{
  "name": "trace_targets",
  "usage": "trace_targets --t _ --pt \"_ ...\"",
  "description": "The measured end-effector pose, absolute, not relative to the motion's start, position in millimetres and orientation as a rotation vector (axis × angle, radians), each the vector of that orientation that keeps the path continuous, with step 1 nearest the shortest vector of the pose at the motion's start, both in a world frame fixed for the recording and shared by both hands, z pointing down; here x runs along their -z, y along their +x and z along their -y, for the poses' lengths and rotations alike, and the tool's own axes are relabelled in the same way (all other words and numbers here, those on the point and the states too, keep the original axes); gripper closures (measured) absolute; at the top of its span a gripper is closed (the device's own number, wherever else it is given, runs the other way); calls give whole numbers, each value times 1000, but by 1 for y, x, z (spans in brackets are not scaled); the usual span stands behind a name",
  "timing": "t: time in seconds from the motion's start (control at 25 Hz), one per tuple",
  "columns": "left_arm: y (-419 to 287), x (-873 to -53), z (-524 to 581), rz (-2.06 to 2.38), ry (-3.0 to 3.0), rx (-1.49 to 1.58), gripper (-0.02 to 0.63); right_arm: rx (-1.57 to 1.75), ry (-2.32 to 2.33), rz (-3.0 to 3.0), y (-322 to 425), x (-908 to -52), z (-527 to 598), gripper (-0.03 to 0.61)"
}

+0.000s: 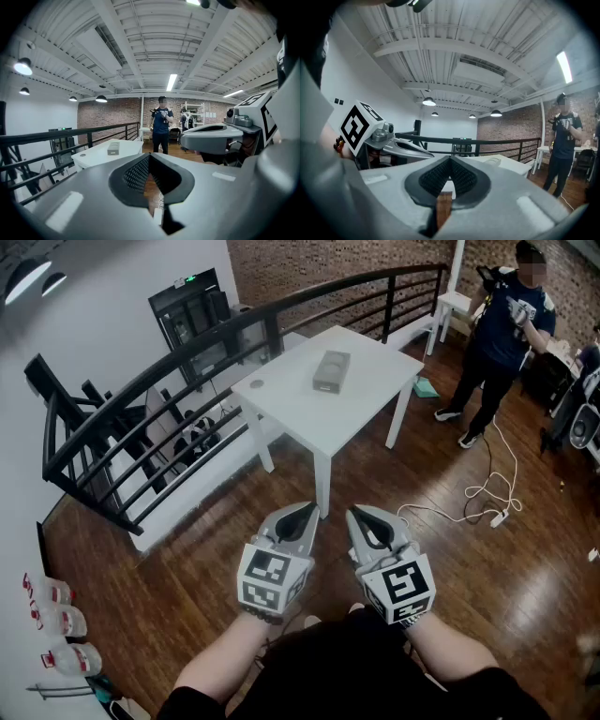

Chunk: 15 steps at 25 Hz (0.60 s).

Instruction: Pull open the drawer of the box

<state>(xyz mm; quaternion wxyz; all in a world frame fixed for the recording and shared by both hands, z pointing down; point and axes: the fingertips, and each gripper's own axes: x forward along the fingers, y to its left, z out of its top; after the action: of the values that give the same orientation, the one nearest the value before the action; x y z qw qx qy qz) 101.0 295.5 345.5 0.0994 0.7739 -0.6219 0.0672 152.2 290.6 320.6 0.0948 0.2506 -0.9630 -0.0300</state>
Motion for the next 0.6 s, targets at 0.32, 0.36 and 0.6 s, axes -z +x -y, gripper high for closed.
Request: trace_targets --t 0.32,0.36,0.6 --pt "76 -354 -280 1825 2280 -213 598 73 756 2854 130 -324 -270 588" --pt "72 -356 -276 1825 2277 -218 598 69 755 2853 126 -326 -266 588" --pt "56 -364 -239 1809 2272 -254 598 35 769 2857 113 -333 -228 588"
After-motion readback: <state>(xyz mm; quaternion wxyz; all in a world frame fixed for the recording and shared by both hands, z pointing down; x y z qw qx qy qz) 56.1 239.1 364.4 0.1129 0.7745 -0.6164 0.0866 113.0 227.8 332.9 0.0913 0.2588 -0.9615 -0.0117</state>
